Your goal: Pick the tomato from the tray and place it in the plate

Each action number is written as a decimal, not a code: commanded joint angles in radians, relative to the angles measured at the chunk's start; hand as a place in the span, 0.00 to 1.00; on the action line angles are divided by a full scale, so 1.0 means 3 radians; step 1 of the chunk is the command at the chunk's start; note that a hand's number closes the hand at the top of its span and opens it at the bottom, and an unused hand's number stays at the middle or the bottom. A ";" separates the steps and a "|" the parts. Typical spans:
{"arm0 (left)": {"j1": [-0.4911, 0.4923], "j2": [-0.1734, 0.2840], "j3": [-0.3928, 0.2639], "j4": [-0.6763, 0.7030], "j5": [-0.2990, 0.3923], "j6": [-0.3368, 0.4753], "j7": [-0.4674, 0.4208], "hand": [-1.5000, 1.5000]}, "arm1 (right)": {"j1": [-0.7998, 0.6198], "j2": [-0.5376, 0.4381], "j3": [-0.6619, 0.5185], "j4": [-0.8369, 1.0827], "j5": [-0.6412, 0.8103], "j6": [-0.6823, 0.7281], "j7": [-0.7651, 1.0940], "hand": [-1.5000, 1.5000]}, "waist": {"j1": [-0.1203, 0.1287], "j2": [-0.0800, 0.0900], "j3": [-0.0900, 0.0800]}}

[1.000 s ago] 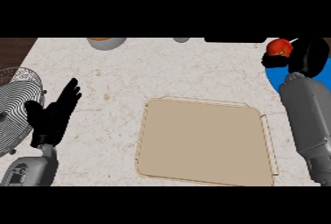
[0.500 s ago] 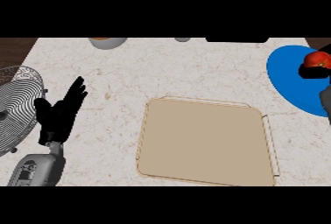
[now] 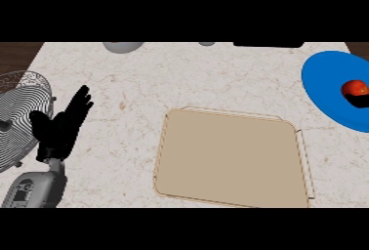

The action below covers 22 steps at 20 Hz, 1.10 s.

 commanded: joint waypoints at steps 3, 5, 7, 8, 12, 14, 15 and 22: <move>-0.0007 -0.0004 -0.0042 -0.0168 -0.0001 -0.0023 0.0164 0.50 | 0.0006 -0.0091 -0.0128 0.0113 -0.0168 0.0011 -0.0615 0.00 | 0.0023 -0.0001 0.0003; 0.0107 0.0018 0.0052 -0.0029 0.0033 -0.0057 -0.0035 0.50 | 0.0072 -0.0096 -0.0192 -0.0041 -0.0263 -0.0103 -0.0961 0.00 | -0.0016 -0.0011 0.0000; -0.0077 -0.0023 0.0004 -0.0004 -0.0022 0.0019 0.0105 0.50 | -0.0009 0.0079 -0.0310 -0.0151 -0.0431 -0.0222 -0.1234 0.00 | -0.0033 -0.0013 0.0003; 0.0035 0.0016 0.0047 -0.0051 0.0024 -0.0034 0.0034 0.50 | -0.0070 0.0110 -0.0399 -0.0201 -0.0564 -0.0112 -0.1409 0.00 | -0.0009 -0.0020 0.0004; -0.0151 0.0042 0.0090 0.0060 0.0030 -0.0040 0.0123 0.50 | -0.0273 0.0097 -0.0569 -0.0240 -0.0882 0.0275 -0.1578 0.00 | -0.0056 -0.0031 -0.0004; 0.0082 0.0005 0.0038 -0.0006 -0.0038 -0.0014 0.0055 0.50 | -0.0231 0.0048 -0.0697 -0.0242 -0.1065 0.0401 -0.1447 0.00 | -0.0082 -0.0050 -0.0009; -0.0028 -0.0153 -0.0053 0.0109 -0.0168 0.0160 0.0003 0.50 | -0.0201 0.0156 -0.0762 -0.0230 -0.1167 0.0472 -0.1384 0.00 | -0.0130 -0.0056 -0.0011; 0.0057 -0.0065 0.0041 0.0023 -0.0067 0.0025 0.0001 0.50 | -0.0001 -0.0087 -0.0959 -0.0025 -0.1570 0.1408 -0.1311 0.00 | -0.0101 -0.0048 -0.0009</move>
